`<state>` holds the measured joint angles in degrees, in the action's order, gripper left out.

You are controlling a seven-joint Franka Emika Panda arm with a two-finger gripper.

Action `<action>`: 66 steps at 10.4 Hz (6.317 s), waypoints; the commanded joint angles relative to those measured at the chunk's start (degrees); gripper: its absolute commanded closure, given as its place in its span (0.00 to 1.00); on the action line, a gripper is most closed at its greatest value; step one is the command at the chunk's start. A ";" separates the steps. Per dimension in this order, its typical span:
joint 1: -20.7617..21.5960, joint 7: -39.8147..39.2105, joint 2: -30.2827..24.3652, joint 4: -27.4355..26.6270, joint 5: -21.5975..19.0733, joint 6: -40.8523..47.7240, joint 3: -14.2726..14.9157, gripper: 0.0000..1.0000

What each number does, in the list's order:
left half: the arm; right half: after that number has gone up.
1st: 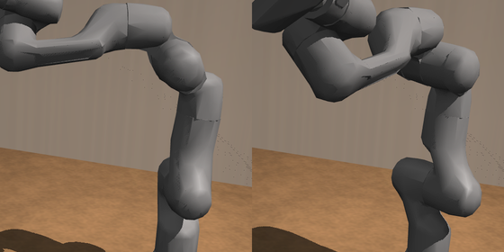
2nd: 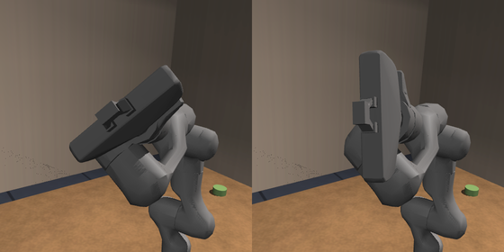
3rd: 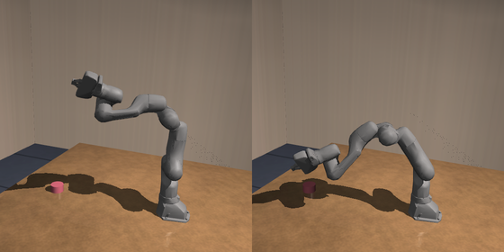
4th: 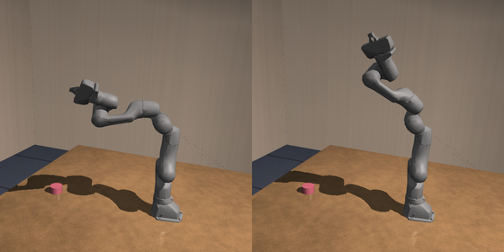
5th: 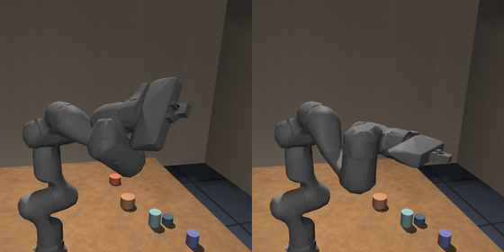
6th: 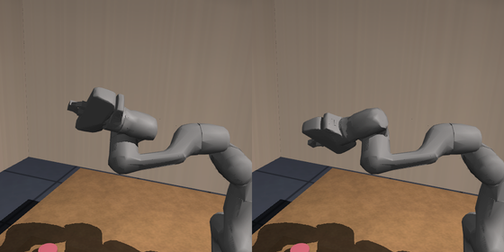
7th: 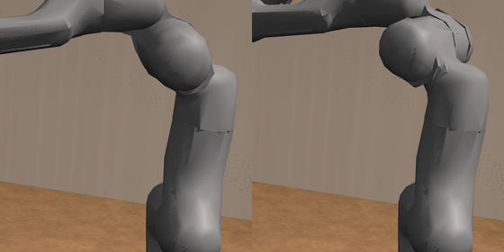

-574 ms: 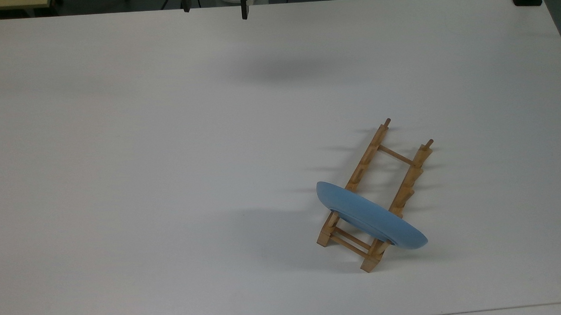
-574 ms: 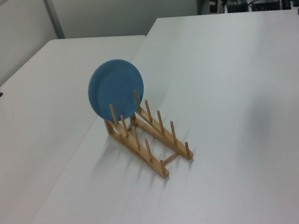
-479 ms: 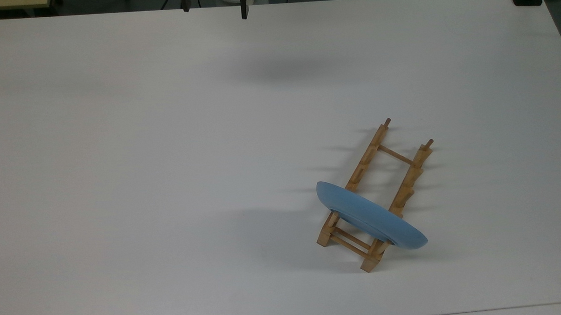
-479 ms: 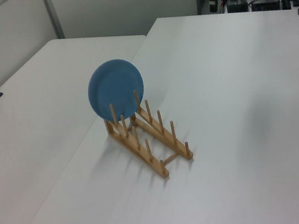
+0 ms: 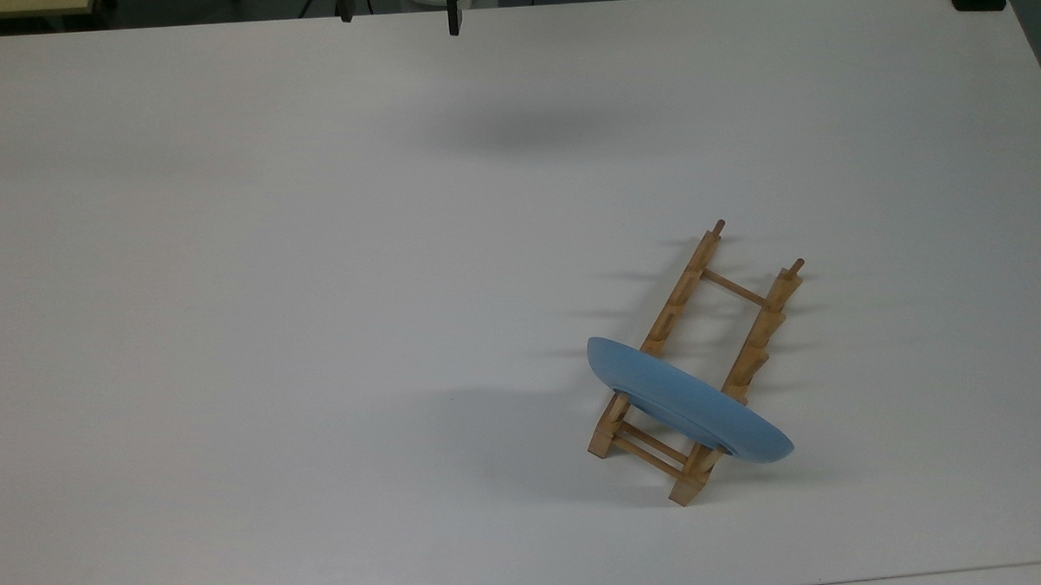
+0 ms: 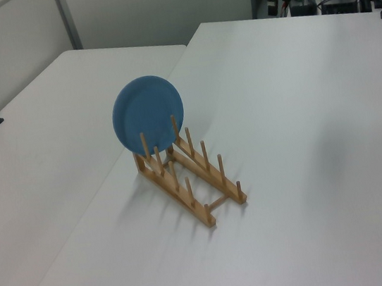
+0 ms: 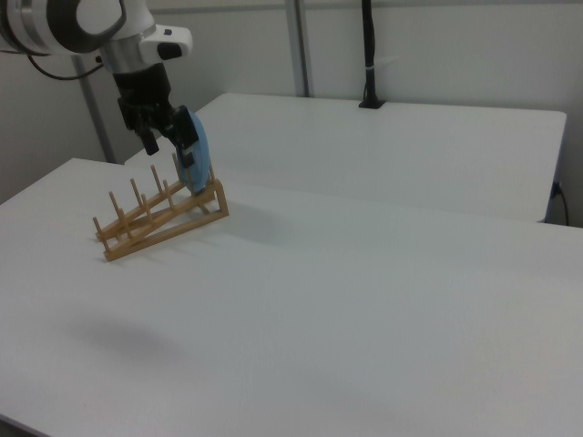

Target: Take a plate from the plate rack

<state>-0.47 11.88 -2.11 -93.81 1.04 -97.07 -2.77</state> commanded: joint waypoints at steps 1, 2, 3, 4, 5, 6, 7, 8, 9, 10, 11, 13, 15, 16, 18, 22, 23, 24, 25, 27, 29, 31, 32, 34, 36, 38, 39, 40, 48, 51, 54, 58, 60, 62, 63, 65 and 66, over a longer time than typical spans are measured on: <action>1.35 1.04 0.18 0.82 0.54 1.71 0.92 0.00; 1.35 1.12 0.18 0.82 0.45 1.79 0.83 0.00; 1.35 1.30 0.18 0.73 0.45 1.80 0.75 0.00; 1.35 1.39 0.26 0.73 0.45 1.71 0.57 0.00; 1.35 1.39 0.27 0.73 0.45 1.62 0.48 0.00; 1.43 1.04 0.35 0.64 0.36 1.53 0.39 0.00; 1.52 0.86 0.87 0.64 0.27 1.44 0.31 0.00; 1.52 0.16 1.05 0.64 0.27 1.27 0.30 0.00; 1.61 -2.28 1.06 0.56 0.19 1.27 0.30 0.00; 1.61 -5.35 1.06 0.55 0.19 1.36 0.30 0.00; 1.52 -7.99 1.06 0.55 0.27 1.44 0.30 0.00; 1.44 -10.48 1.14 0.64 0.54 1.88 0.22 0.00; 1.52 -13.36 3.06 0.90 2.11 1.10 0.22 0.00; 1.52 -15.47 4.64 1.60 3.08 0.31 0.13 0.00; 3.35 -14.18 7.81 4.15 3.00 -5.64 0.22 0.00; 4.76 -3.83 12.47 4.16 1.77 -27.61 0.13 0.00; 5.82 -1.19 14.31 4.16 1.77 -33.13 0.13 0.00; 7.31 1.80 16.07 4.16 2.55 -38.75 0.22 0.00; 8.80 3.30 17.91 4.16 3.08 -43.33 0.22 0.00; 10.48 5.33 21.60 4.25 6.41 -51.25 0.22 0.05; 11.27 9.89 25.21 4.25 10.45 -58.82 0.22 0.06; 11.45 14.11 28.81 6.69 15.19 -61.13 0.22 0.06; 11.45 15.70 29.96 7.93 17.04 -61.31 0.22 0.06; 11.98 16.94 31.11 9.16 18.38 -61.92 0.22 0.25; 12.07 17.90 31.47 9.17 18.29 -63.85 0.13 0.77; 12.16 19.23 31.47 8.99 18.47 -64.47 0.13 1.00; 12.16 19.23 31.47 8.99 18.47 -64.56 0.22 1.00; 12.16 19.14 31.47 8.99 19.16 -64.56 0.13 1.00; 10.05 18.88 16.99 6.53 12.71 -45.84 -0.66 1.00; 5.24 1.54 10.57 7.06 -9.24 -16.41 -0.23 1.00; -3.46 -15.87 8.97 6.54 -14.30 4.82 -0.13 1.00; -13.93 -34.26 10.28 -5.47 -18.53 5.94 0.04 1.00; -15.70 -39.72 10.72 -13.20 -18.71 -2.11 0.04 1.00; -15.97 -41.06 12.21 -19.46 -18.80 -14.23 0.04 1.00; -15.97 -41.85 13.61 -20.79 -18.80 -17.25 0.04 1.00; -15.88 -42.03 16.08 -21.15 -18.80 -19.56 0.04 1.00; -15.88 -42.12 16.87 -21.15 -18.80 -19.65 0.04 1.00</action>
<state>-16.46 -28.77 14.11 -113.75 -16.45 -114.78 -2.70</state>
